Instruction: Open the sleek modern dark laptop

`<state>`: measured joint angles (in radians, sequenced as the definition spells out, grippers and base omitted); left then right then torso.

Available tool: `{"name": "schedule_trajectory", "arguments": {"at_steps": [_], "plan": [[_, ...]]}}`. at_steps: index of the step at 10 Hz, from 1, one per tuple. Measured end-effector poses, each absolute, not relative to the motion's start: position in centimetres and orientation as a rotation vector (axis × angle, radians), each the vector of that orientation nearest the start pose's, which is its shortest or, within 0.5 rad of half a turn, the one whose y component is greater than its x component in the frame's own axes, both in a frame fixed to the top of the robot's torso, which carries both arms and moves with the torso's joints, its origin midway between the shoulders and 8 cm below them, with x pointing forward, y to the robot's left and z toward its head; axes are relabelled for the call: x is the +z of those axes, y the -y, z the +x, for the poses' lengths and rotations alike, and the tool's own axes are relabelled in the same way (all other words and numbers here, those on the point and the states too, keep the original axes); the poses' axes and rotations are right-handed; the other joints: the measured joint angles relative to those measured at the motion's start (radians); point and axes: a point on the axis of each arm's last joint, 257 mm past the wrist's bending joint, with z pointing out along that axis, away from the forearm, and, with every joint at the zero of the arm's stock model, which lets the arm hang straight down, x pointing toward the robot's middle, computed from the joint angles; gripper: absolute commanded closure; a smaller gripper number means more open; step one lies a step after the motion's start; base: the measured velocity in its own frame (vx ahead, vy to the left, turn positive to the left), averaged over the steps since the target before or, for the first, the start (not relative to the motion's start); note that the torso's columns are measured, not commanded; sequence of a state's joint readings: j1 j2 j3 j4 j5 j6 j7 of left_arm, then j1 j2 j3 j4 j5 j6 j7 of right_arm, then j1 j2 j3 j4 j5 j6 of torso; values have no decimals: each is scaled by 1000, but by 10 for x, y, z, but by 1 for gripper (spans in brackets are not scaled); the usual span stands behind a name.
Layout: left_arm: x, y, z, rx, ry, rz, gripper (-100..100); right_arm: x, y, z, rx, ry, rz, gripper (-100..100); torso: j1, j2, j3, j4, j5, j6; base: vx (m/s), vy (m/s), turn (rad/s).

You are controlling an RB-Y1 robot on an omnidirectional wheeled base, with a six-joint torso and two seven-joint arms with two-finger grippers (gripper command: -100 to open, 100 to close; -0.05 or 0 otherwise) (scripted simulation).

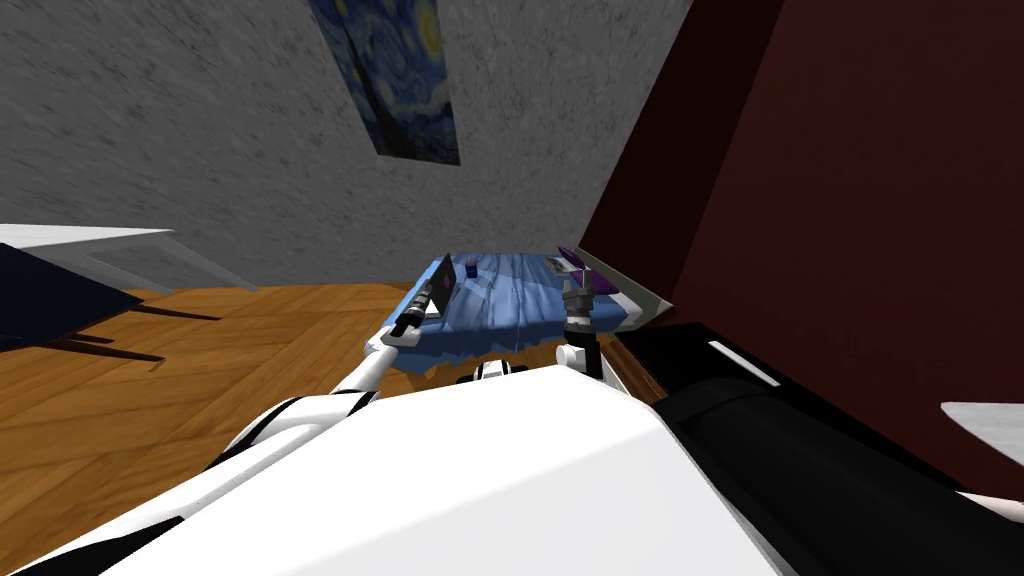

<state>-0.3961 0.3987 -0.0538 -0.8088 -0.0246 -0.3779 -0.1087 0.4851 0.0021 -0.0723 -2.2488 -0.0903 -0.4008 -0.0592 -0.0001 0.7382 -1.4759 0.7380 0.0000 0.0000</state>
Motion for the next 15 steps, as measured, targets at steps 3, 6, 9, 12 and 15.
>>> {"name": "schedule_trajectory", "arguments": {"at_steps": [3, 6, 9, 12, 15], "plan": [[-259, -350, 621, -810, -1452, -771, 100, -3, 318, 360, 1319, -605, 826, 0, 1, 0, 0, 0, 0, 0, 2, -5, -1], [-260, -366, 623, -828, -1403, -856, 100, -3, 318, 360, 1319, -605, 825, 0, 12, 0, 1, 0, 7, 3, -83, 193, -274], [-255, -379, 629, -892, -1307, -975, 100, -3, 318, 360, 1319, -605, 825, 0, 2, -2, -2, -4, 3, -2, -103, 186, -193], [-263, -395, 627, -931, -1224, -1102, 100, -3, 318, 360, 1319, -605, 825, 0, -1, -1, -1, -1, 1, 2, -94, 156, -205], [-272, -400, 624, -949, -1187, -1171, 100, -3, 318, 359, 1319, -605, 826, 0, -7, 0, 0, 2, -3, 0, -22, 80, 4]]}}
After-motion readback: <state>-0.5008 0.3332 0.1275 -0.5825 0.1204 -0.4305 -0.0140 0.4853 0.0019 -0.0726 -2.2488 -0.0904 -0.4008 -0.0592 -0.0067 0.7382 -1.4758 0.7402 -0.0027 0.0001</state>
